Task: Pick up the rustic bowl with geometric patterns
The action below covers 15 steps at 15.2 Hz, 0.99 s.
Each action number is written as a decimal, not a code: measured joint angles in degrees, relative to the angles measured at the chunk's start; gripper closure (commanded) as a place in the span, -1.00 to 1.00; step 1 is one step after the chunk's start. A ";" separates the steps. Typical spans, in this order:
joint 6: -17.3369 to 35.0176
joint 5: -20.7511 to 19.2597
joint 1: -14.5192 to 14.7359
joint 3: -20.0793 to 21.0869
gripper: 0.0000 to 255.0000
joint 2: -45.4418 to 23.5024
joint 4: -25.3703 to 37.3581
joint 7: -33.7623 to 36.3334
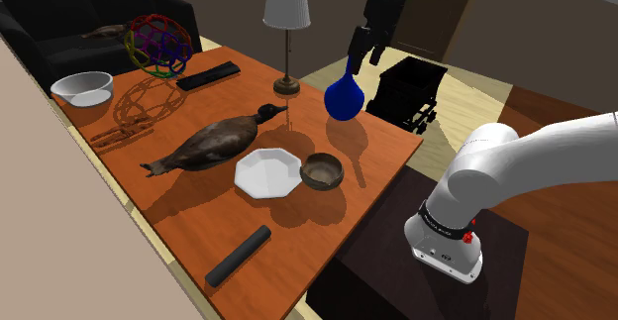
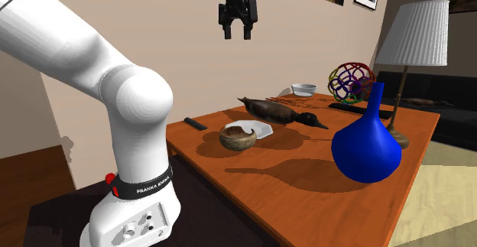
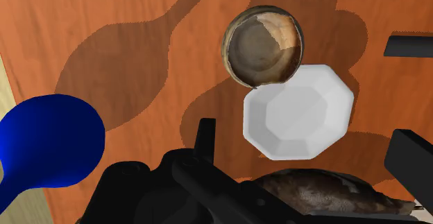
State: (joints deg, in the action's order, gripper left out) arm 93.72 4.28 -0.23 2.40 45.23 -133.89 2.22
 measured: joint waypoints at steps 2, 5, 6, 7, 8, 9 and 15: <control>0.90 -0.03 -0.01 0.04 -1.00 0.14 -1.03 -0.05; 5.95 -0.10 -0.03 0.49 -1.00 0.29 -6.11 -0.11; 8.09 -0.21 -0.09 0.51 -1.00 0.42 -8.29 -0.31; 9.65 -0.18 -0.04 0.75 -1.00 1.01 -10.35 -0.19; 11.25 -0.44 -0.22 0.57 -1.00 0.82 -11.69 -0.54; 13.68 -0.51 -0.28 0.67 -1.00 0.46 -13.77 -0.64; 27.29 -0.54 -0.32 1.92 -1.00 -3.34 -23.15 -0.37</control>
State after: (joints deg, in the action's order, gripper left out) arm 121.00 3.74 -0.55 4.31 41.89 -157.03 1.85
